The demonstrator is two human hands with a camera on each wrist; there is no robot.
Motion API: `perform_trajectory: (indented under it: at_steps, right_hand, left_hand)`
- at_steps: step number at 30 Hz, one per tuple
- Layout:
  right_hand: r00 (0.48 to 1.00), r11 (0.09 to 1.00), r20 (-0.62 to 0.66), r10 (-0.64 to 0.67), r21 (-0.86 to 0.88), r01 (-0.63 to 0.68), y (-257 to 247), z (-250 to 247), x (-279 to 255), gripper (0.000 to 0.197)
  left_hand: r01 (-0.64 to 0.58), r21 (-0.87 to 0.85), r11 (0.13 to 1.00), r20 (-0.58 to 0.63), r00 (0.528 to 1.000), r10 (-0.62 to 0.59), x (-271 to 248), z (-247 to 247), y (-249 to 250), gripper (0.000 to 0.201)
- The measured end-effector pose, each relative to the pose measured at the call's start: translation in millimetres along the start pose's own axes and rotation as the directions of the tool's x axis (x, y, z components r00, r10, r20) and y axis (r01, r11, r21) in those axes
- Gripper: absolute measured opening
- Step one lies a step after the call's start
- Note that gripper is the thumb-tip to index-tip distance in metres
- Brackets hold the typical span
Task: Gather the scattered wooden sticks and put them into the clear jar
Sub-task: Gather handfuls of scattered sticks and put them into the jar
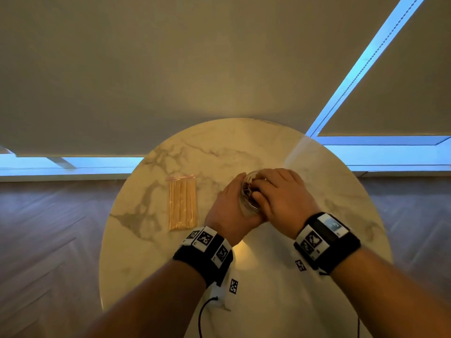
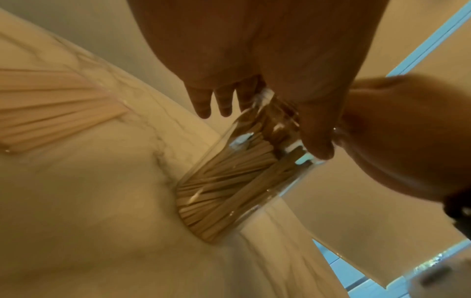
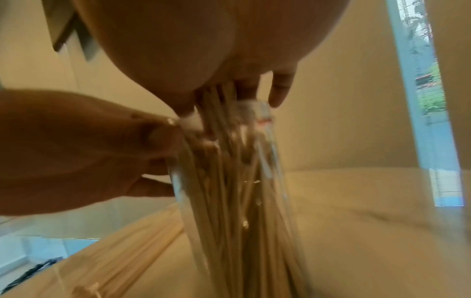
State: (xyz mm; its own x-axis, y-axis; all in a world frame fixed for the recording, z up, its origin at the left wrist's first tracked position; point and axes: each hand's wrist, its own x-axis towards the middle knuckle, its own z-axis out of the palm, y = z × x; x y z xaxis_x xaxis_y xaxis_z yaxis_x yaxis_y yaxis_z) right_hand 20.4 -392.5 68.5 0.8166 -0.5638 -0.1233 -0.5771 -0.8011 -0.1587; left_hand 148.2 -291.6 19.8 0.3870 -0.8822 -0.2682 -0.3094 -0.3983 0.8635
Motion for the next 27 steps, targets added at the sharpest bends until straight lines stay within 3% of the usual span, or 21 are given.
perform_trajectory:
  at_steps: [3,7,9,12,14,17,20,24,27]
  right_hand:
    - [0.991,0.995,-0.136,-0.016,0.093,0.028,4.3,11.1,-13.1,0.058]
    - [0.99,0.991,0.041,-0.132,-0.028,0.133,-6.9,22.8,-11.4,0.079]
    - [0.993,0.99,0.076,-0.087,-0.105,0.095,-4.1,22.1,-7.9,0.082]
    - [0.998,0.994,-0.011,0.055,-0.098,-0.056,10.5,11.7,-15.0,0.079]
    - [1.0,0.998,-0.018,-0.025,-0.059,0.024,13.6,10.1,-25.5,0.078]
    - [0.969,0.972,0.105,-0.225,-0.04,0.231,12.5,15.2,-29.6,0.077]
    - [0.978,0.974,0.15,-0.143,-0.156,0.167,12.4,11.9,-16.8,0.082]
    - [0.999,0.98,0.041,-0.009,-0.196,0.017,-7.5,-3.8,-14.0,0.087]
    - [0.989,0.982,0.003,-0.145,-0.123,0.144,-12.9,-5.5,-17.1,0.08]
  left_hand:
    - [-0.047,-0.05,0.998,-0.004,0.999,0.047,-0.6,-0.2,-3.7,0.097]
    - [-0.077,-0.02,0.997,0.022,0.997,0.078,0.2,-4.1,-4.2,0.083]
    - [-0.081,-0.021,0.996,0.016,0.997,0.082,-0.7,-6.5,-3.7,0.086]
    - [-0.058,-0.048,0.997,-0.008,0.998,0.058,-2.8,-5.0,-5.0,0.1]
    - [-0.042,-0.06,0.997,0.005,0.999,0.042,-3.8,-3.5,-6.2,0.107]
    - [-0.015,-0.097,0.995,0.033,0.999,0.018,-4.3,-2.9,-8.4,0.107]
    - [-0.015,-0.067,0.998,0.031,0.999,0.017,-2.1,-3.5,-8.5,0.103]
    - [-0.022,-0.023,0.999,0.059,0.998,0.023,0.0,-4.6,-8.7,0.099]
    - [-0.011,0.014,1.0,0.07,0.998,0.01,1.0,-5.1,-11.6,0.1]
